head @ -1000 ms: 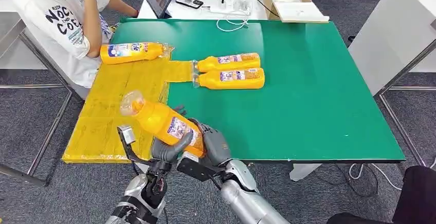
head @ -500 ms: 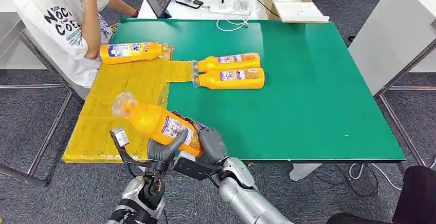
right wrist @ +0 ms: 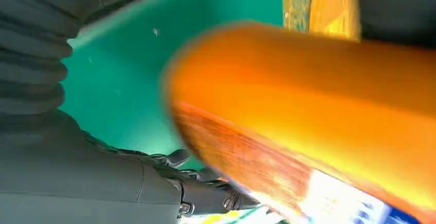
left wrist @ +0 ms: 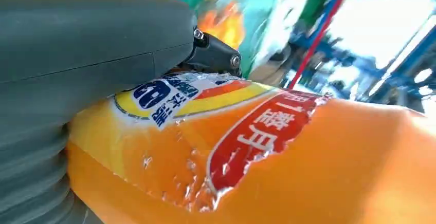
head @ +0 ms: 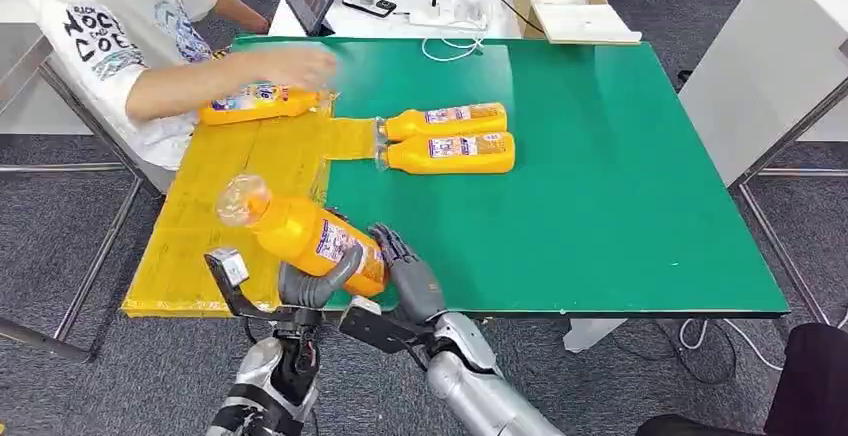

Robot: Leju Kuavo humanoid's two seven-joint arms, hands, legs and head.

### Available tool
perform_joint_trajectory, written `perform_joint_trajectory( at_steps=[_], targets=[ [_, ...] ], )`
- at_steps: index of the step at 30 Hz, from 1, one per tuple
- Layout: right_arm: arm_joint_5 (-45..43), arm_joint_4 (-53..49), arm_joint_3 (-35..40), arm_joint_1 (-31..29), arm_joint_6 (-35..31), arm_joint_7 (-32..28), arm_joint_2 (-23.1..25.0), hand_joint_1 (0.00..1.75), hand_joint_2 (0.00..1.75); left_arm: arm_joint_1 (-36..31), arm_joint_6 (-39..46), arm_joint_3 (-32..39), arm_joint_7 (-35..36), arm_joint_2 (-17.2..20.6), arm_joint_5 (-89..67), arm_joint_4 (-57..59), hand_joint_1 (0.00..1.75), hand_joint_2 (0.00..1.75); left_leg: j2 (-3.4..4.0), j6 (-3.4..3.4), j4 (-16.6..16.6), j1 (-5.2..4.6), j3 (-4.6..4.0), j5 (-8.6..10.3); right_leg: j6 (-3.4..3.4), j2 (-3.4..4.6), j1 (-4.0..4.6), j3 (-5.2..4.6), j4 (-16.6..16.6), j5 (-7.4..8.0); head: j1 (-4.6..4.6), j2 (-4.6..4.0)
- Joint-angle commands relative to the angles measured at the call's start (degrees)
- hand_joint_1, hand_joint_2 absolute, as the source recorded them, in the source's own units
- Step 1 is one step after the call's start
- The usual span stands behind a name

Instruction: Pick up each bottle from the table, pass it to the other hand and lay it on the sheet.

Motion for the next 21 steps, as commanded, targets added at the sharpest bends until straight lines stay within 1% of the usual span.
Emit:
perform_joint_trajectory(
  at_steps=[1, 2, 4, 5, 7, 9, 10, 14, 15, 16, 18, 20, 21],
  targets=[
    [-3.76, -7.58, -2.19, 2.22, 2.04, -2.15, -2.48, 0.00, 0.00, -8.80, 16.43, 3.18, -5.25, 2.45, -12.19, 0.36, 1.75, 1.75, -0.18, 0.04, 0.01, 0.01, 0.09, -0.03, -0.10, -0.25, 0.04, 0.17, 0.01, -0.10, 0.00, 0.00],
    [-4.44, -9.05, -2.58, 2.47, 2.63, -2.07, -2.74, 0.00, 0.00, -9.60, 18.40, 3.98, -5.25, 2.88, -13.89, 0.60, 1.75, 1.75, -0.21, 0.05, 0.03, 0.03, 0.17, -0.07, -0.14, -0.29, 0.06, 0.27, 0.02, -0.14, 0.00, 0.00],
    [-5.89, -11.43, -3.32, 2.98, 3.21, -2.56, -3.14, 0.00, 0.00, -11.32, 21.59, 5.56, -5.25, 3.56, -16.19, 1.74, 1.75, 1.75, -0.10, 0.03, 0.00, 0.01, 0.06, 0.00, -0.10, -0.16, 0.04, 0.10, 0.01, -0.04, 0.02, 0.00],
    [-6.67, -12.49, -3.80, 3.28, 2.91, -3.09, -3.25, 0.00, 0.00, -12.46, 22.83, 6.33, -5.25, 3.89, -16.34, 3.33, 1.75, 1.75, -0.08, 0.04, 0.01, 0.03, 0.20, -0.06, -0.16, -0.16, 0.07, 0.24, 0.02, -0.09, 0.04, 0.00],
    [-7.98, -14.19, -4.49, 3.82, 2.42, -4.15, -3.31, 0.00, 0.00, -13.83, 26.81, 6.03, -5.25, 5.04, -18.76, 5.00, 1.75, 1.75, -0.14, 0.04, 0.00, -0.01, 0.23, -0.07, -0.16, -0.19, 0.04, 0.31, 0.05, -0.12, 0.00, 0.00],
    [-7.98, -14.55, -4.40, 3.83, 2.56, -4.14, -3.42, 0.00, 0.00, -14.26, 26.56, 6.21, -5.25, 5.39, -18.47, 5.38, 1.75, 1.75, -0.10, -0.02, -0.03, 0.02, 0.07, 0.04, -0.06, -0.07, 0.04, 0.15, -0.01, -0.02, 0.02, 0.00],
    [-7.98, -14.55, -4.40, 3.83, 2.56, -4.14, -3.42, 0.00, 0.00, -14.26, 26.56, 6.21, -5.25, 5.39, -18.47, 5.38, 1.75, 1.75, -0.09, 0.01, -0.03, 0.02, 0.22, -0.02, -0.10, -0.09, 0.05, 0.31, 0.00, -0.08, 0.00, 0.00],
    [-7.98, -14.55, -4.40, 3.83, 2.56, -4.14, -3.42, 0.00, 0.00, -14.26, 26.56, 6.21, -5.25, 5.39, -18.47, 5.38, 1.75, 1.75, -0.09, -0.01, -0.03, 0.02, 0.19, -0.02, -0.10, -0.11, 0.05, 0.27, 0.00, -0.08, 0.00, 0.00],
    [-8.60, -15.25, -4.70, 4.36, 1.75, -4.77, -3.33, 0.00, 0.00, -15.12, 27.95, 6.24, -5.25, 5.31, -19.10, 8.37, 1.75, 1.75, -0.14, -0.01, -0.03, 0.02, 0.16, 0.00, -0.08, -0.13, 0.04, 0.25, 0.00, -0.07, 0.04, 0.00],
    [-9.42, -16.55, -5.01, 4.81, 1.07, -5.59, -3.33, 0.00, 0.00, -16.26, 31.68, 5.82, -5.25, 6.00, -21.47, 10.06, 1.75, 1.75, -0.13, 0.01, -0.04, 0.03, 0.30, -0.07, -0.14, -0.14, 0.06, 0.40, -0.02, -0.13, 0.00, 0.00],
    [-10.65, -20.27, -5.22, 6.03, -0.31, -7.43, -3.43, 0.00, 0.00, -18.84, 37.43, 4.24, -5.25, 8.02, -26.07, 14.93, 1.75, 1.75, -0.14, -0.02, -0.04, 0.02, 0.15, 0.01, -0.09, -0.14, 0.04, 0.23, 0.00, -0.07, 0.00, 0.00],
    [-12.45, -25.93, -5.40, 7.93, -2.51, -9.98, -3.28, 0.00, 0.00, -22.81, 44.99, 3.44, -5.25, 9.86, -32.54, 24.09, 1.75, 1.75, -0.19, -0.03, -0.03, 0.01, 0.11, 0.03, -0.11, -0.18, 0.04, 0.20, 0.04, -0.08, 0.00, 0.00],
    [-13.15, -28.88, -5.27, 8.82, -4.12, -10.99, -3.13, 0.00, 0.00, -24.27, 45.30, 8.44, -5.25, 10.02, -41.09, 28.09, 1.75, 1.75, -0.21, -0.03, -0.04, 0.02, 0.21, -0.01, -0.14, -0.21, 0.05, 0.31, 0.04, -0.12, 0.02, 0.00]
  ],
)
